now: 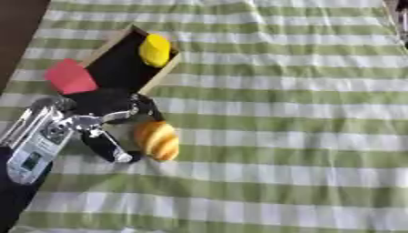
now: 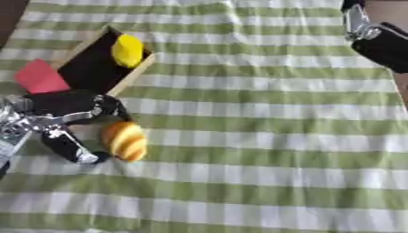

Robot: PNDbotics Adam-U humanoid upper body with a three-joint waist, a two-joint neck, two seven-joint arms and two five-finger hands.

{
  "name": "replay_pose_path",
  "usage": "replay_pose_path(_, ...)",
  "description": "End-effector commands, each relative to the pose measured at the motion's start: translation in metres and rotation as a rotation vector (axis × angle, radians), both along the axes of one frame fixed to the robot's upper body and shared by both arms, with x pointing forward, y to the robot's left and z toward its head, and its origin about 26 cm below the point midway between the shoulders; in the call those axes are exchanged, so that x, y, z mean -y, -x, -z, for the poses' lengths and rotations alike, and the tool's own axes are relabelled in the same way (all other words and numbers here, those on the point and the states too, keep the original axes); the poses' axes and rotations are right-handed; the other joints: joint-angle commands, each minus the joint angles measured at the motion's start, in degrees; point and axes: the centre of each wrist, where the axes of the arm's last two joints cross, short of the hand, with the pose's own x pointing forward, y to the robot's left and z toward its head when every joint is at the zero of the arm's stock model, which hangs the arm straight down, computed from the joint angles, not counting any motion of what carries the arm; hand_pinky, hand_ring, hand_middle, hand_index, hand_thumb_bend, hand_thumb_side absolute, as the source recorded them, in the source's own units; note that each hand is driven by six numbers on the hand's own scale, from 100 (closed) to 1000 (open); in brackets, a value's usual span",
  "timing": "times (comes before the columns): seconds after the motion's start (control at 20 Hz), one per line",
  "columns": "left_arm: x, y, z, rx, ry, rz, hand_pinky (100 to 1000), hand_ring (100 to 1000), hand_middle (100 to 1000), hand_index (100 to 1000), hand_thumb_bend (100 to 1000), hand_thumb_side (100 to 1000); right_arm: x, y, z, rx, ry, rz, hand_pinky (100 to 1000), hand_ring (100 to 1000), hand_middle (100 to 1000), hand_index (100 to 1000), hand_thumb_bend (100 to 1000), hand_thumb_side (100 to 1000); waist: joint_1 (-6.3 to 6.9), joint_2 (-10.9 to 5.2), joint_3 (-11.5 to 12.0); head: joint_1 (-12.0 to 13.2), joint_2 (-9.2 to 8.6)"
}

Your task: Pick up objects on the table and place them in the box.

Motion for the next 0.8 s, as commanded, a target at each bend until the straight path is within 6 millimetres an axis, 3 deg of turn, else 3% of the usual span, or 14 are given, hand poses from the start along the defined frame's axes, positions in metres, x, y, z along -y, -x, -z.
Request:
replay_pose_path(0.05, -0.003, -0.006, 0.011, 0.001, -0.014, -0.033, 644, 692, 608, 747, 267, 203, 0.000, 0.003, -0.007, 0.014, 0.015, -0.006, 893, 918, 738, 833, 100, 372, -0.15, -0.94, -0.3, 0.2, -0.26)
replay_pose_path(0.1, -0.003, -0.006, 0.012, -0.001, -0.003, -0.033, 637, 682, 600, 739, 255, 188, 0.000, 0.003, -0.006, 0.011, 0.014, -0.003, 894, 918, 738, 832, 100, 379, -0.14, -0.93, -0.3, 0.1, -0.18)
replay_pose_path(0.25, -0.003, -0.004, 0.013, -0.022, 0.002, -0.017, 686, 737, 670, 802, 214, 359, 0.001, 0.004, -0.005, 0.006, 0.015, 0.006, 894, 918, 738, 832, 100, 381, -0.07, -0.92, -0.3, 0.1, -0.13)
replay_pose_path(0.45, -0.002, -0.003, 0.022, -0.093, -0.041, 0.030, 724, 771, 715, 851, 199, 454, 0.001, 0.004, -0.003, 0.002, 0.018, 0.020, 893, 918, 738, 833, 100, 380, 0.02, -1.00, -0.3, 0.1, -0.30)
replay_pose_path(0.8, -0.007, -0.003, -0.002, -0.154, -0.013, 0.008, 743, 769, 699, 849, 204, 492, 0.001, 0.004, 0.002, -0.017, 0.028, 0.032, 894, 919, 737, 833, 100, 394, 0.01, -1.19, -0.1, 0.0, -0.60)
